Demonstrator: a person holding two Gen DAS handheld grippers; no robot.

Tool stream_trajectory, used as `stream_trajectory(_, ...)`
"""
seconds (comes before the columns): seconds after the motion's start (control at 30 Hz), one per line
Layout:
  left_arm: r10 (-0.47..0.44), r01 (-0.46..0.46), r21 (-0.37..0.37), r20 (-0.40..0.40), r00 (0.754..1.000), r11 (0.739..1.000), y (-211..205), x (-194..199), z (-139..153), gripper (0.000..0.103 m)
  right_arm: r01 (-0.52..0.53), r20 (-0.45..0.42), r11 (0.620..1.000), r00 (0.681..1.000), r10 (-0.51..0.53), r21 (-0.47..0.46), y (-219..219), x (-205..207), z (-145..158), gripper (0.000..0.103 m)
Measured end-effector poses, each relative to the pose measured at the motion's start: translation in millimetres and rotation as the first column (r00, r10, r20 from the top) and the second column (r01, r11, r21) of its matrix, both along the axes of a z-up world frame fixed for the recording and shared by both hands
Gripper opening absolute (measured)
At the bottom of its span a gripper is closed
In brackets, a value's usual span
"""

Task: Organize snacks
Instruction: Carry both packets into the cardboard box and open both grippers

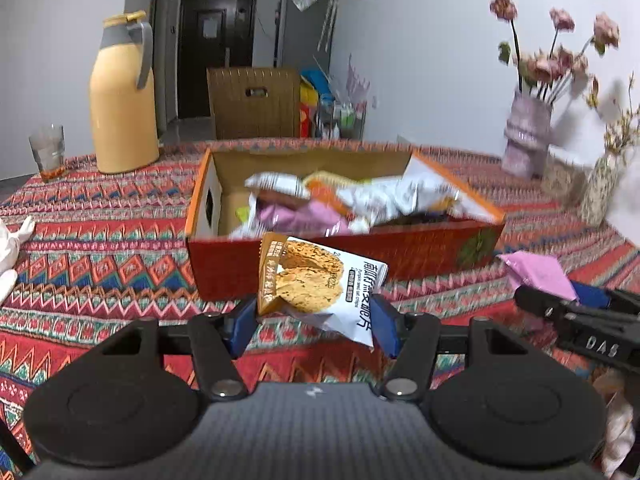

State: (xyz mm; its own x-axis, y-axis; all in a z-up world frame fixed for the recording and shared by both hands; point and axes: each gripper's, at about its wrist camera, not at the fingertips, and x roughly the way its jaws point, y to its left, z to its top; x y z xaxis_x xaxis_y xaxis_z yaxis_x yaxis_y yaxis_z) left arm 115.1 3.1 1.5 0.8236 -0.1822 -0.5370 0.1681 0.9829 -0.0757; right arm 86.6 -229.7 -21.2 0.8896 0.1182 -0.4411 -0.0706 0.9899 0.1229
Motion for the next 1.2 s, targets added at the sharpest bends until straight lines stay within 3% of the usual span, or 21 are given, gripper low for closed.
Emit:
stream_trajectory(0.33, 0.077, -0.073, -0.045, 0.110, 0.991, 0.996, -15.9, 19.2, 39.3, 0.060, -0.032, 0.100, 0.999, 0.994, 0.035, -0.031, 13.2, 31.8, 35.3, 0.066)
stream_trajectory(0.67, 0.155, -0.143, -0.092, 0.147, 0.977, 0.985, -23.2, 60.9, 61.8, 0.061, -0.046, 0.173, 0.997, 0.983, 0.057, -0.063, 23.5, 83.1, 62.3, 0.066)
stream_trajectory(0.93, 0.220, -0.207, -0.108, 0.131, 0.967, 0.972, -19.3, 105.7, 61.0, 0.061, -0.043, 0.168, 0.996, 0.984, 0.057, -0.083, 31.2, 128.7, 60.5, 0.066)
stream_trajectory(1.2, 0.243, -0.231, -0.125, 0.092, 0.966, 0.965, -7.4, 133.5, 33.9, 0.061, -0.027, 0.155, 0.999, 0.987, 0.034, -0.045, 29.9, 157.3, 39.0, 0.066)
